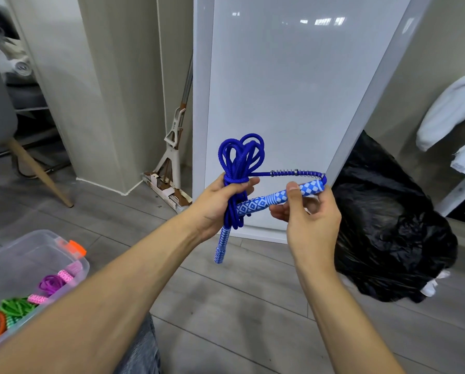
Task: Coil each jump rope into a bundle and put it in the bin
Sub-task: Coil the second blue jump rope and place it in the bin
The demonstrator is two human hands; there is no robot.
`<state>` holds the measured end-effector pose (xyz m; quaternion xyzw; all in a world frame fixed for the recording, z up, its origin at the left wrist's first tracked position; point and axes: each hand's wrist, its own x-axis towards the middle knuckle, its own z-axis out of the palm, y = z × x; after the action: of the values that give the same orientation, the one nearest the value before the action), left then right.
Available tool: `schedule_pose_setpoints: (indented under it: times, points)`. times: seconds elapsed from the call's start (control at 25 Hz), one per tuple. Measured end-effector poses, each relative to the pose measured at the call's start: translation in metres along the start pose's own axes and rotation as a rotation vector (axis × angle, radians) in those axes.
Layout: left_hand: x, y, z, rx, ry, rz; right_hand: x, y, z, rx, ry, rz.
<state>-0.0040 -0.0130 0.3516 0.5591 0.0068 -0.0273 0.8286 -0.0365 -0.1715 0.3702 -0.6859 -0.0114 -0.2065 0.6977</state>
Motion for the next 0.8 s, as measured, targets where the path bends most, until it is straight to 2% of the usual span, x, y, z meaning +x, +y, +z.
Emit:
schedule_pose_setpoints:
  times: [0.16,0.32,0.4,0.52,0.68,0.72,0.8]
  points:
    - [0.001,-0.006,0.003,0.241,0.078,0.132,0.005,0.011,0.001,-0.049,0.04,0.213]
    - [0.002,-0.011,0.005,0.308,0.214,0.236,-0.007,0.016,0.01,-0.136,-0.03,0.136]
    - [0.003,-0.012,0.002,0.277,0.238,0.211,0.002,0.02,0.009,-0.122,-0.099,0.168]
    - [0.004,-0.012,-0.002,0.232,0.181,0.074,0.019,0.023,-0.004,-0.11,-0.218,0.25]
    - [0.01,-0.007,-0.008,0.13,0.24,0.012,0.007,0.022,-0.008,-0.058,-0.422,0.04]
    - [0.01,-0.006,-0.008,0.103,0.256,0.018,0.007,0.023,-0.006,-0.041,-0.424,0.034]
    - [0.009,0.0,-0.011,0.011,0.216,-0.014,0.012,0.026,-0.005,0.015,-0.342,0.151]
